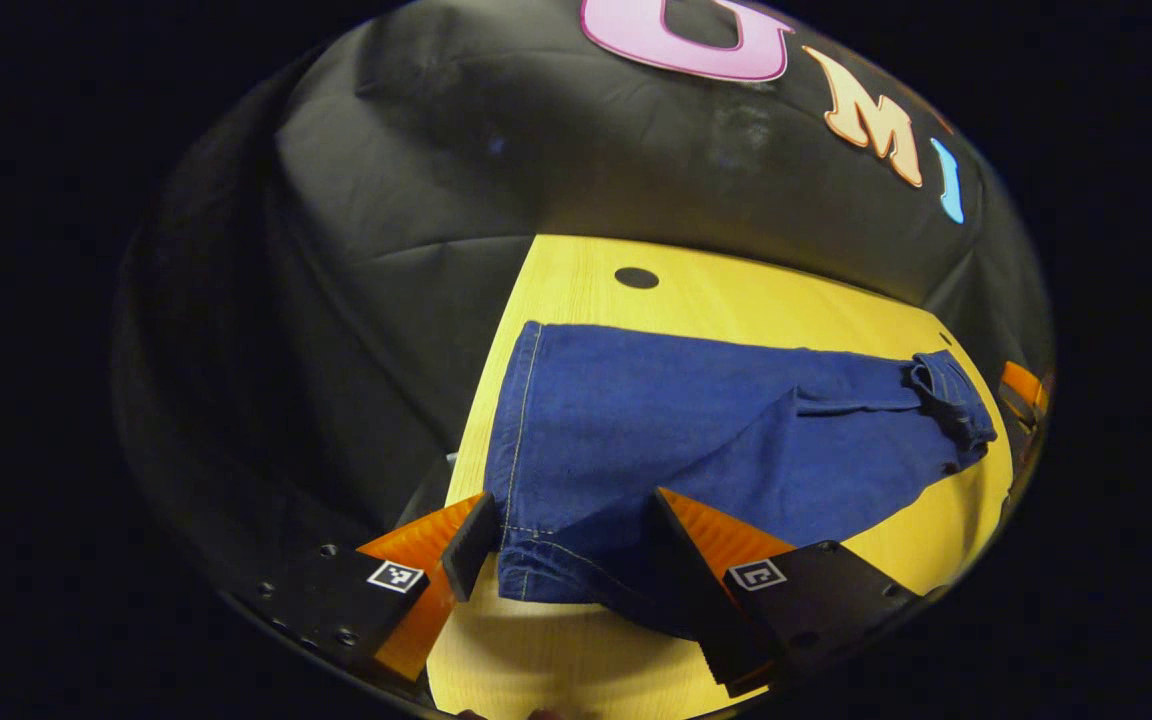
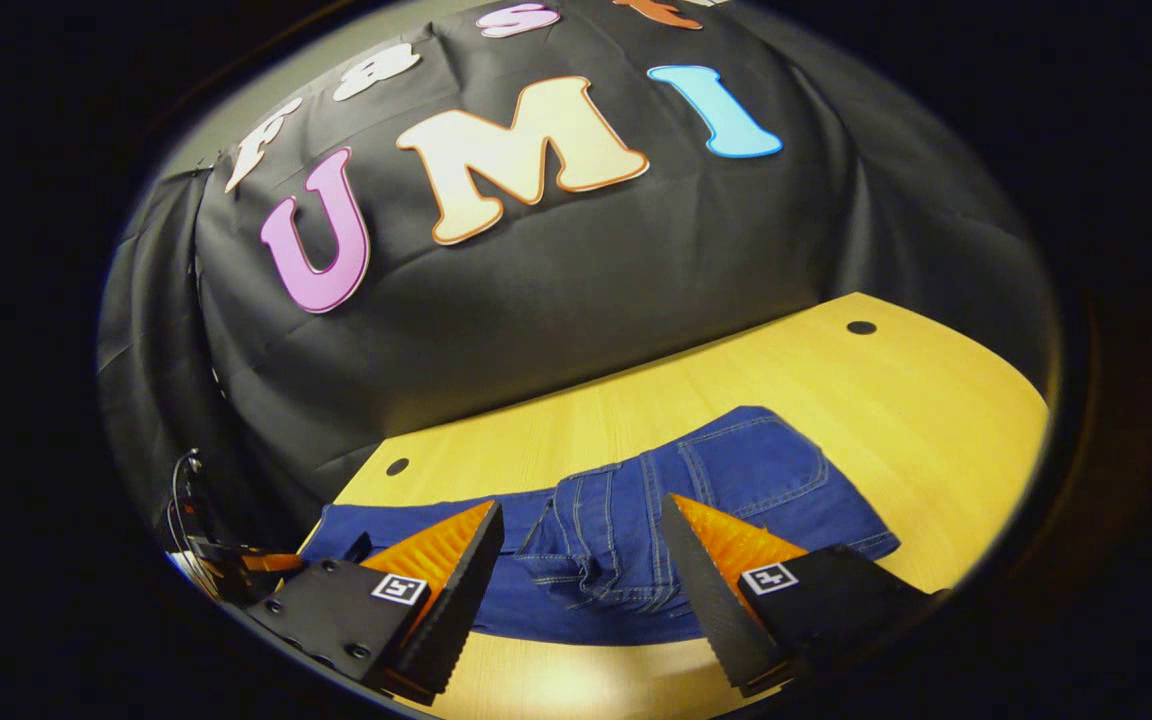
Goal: Grasp the waist and the cuffs of the jeans and fold them to make the two legs overlap; first hold the waist and fold one-third of the jeans toward the cuffs, then hold the cuffs and fold the remaining one-third in the same direction to finish folding.
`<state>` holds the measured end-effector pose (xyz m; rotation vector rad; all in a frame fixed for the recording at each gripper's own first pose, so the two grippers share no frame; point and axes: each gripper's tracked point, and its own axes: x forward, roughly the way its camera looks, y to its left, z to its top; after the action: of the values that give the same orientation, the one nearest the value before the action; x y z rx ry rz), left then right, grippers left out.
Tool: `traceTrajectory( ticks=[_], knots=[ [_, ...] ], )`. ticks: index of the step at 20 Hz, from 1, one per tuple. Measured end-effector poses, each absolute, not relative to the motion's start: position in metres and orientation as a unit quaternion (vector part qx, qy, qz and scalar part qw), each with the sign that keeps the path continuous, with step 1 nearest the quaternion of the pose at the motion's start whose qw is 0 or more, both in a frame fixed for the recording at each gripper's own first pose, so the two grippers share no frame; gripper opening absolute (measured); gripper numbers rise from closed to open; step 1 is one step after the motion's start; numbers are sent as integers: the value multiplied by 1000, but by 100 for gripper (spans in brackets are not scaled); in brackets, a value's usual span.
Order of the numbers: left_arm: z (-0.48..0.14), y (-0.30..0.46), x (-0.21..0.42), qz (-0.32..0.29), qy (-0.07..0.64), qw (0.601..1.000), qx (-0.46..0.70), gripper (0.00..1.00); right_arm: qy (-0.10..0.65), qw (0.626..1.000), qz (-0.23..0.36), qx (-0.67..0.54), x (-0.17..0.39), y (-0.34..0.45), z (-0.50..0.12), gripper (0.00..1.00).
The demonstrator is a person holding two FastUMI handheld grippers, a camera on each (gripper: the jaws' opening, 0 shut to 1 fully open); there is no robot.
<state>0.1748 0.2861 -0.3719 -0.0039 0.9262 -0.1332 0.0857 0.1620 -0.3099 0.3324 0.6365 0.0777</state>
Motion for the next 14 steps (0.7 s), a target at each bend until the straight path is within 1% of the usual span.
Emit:
traceTrajectory(
  ticks=[2,3,4,6,8,10,11,13,14],
  knots=[
    [-380,285,177,-63,457,887,5,96,305,938,34,161,87,157,-303,98],
    [-382,281,180,-70,454,888,8,99,304,938,33,160,88,155,-300,98],
    [-382,278,173,-74,456,887,13,99,303,939,32,158,87,154,-300,98],
    [-381,270,170,-89,452,887,15,96,305,940,33,149,86,151,-302,98],
    [-380,258,170,-105,451,887,12,70,308,939,38,147,86,151,-304,98],
    [-377,254,173,-94,450,888,13,29,310,938,45,146,87,153,-304,98],
    [-376,257,177,-85,445,891,19,20,307,939,49,147,89,153,-302,98],
    [-378,262,179,-65,459,886,10,0,304,940,58,145,92,151,-298,98],
    [-373,258,181,-55,463,885,2,0,304,940,63,144,92,149,-296,98]
  ],
)
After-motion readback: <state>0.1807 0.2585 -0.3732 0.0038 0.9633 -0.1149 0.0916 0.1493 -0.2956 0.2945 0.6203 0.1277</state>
